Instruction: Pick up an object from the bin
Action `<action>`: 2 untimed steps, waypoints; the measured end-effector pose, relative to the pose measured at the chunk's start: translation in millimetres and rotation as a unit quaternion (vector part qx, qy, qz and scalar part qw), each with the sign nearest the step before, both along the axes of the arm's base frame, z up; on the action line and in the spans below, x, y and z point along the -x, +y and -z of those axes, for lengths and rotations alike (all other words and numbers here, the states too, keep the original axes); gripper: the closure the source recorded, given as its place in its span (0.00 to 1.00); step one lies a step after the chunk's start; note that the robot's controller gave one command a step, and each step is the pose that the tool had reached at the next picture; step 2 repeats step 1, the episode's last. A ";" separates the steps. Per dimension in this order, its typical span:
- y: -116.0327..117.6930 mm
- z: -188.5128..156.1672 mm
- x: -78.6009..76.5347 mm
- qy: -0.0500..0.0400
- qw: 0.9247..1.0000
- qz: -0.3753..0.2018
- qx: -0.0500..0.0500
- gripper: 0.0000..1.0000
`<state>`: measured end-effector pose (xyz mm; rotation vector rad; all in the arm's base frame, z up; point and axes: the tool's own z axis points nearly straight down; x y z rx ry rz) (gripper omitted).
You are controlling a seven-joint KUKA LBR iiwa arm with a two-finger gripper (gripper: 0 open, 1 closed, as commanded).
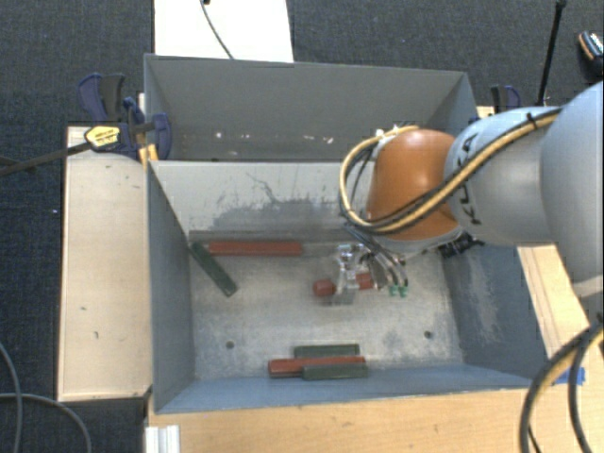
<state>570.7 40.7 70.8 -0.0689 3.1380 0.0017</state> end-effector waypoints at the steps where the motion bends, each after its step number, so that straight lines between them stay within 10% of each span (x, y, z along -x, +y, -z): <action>1: 25.9 -163.0 4.1 -0.004 1.000 -0.010 0.000 1.00; 2: 25.9 -163.0 4.1 -0.004 1.000 -0.010 0.000 1.00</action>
Offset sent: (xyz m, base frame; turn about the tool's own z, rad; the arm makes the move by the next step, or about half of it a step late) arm -0.0064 0.0251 0.1573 -0.0175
